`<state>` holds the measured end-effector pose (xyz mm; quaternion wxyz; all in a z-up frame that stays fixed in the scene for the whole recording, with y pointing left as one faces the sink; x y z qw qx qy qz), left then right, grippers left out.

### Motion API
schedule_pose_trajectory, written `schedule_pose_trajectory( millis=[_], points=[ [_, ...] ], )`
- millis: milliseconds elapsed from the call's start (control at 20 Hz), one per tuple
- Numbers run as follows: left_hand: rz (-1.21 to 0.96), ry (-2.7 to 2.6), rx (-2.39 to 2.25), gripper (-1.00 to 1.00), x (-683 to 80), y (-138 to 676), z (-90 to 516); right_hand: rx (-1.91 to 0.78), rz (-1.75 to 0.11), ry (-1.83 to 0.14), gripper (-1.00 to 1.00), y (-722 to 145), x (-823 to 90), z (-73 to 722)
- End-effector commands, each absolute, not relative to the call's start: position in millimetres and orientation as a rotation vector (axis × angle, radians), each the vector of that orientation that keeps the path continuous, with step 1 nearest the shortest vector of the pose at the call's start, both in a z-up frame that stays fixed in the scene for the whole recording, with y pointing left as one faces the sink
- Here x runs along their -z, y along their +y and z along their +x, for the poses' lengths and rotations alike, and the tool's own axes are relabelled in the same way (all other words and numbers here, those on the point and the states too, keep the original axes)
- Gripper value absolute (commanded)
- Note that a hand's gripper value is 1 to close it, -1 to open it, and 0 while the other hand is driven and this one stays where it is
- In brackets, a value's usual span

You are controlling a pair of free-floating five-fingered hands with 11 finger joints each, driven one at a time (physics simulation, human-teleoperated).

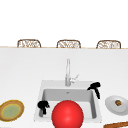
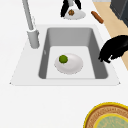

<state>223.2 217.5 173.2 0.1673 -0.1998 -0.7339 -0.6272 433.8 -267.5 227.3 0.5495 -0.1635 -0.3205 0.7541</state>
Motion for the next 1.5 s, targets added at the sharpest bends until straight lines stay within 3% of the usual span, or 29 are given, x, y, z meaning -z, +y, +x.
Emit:
schedule_pose_trajectory(
  millis=[0,1450],
  points=[
    [-0.569,-2.088,1.785,0.00,-173.2,217.5,223.2,-1.775,-0.384,-0.766,-1.00,-277.1,-227.0,402.9],
    [-0.569,-2.088,1.785,0.00,-173.2,217.5,223.2,-1.736,-0.384,-0.767,-1.00,-359.5,-216.8,223.2]
  ],
)
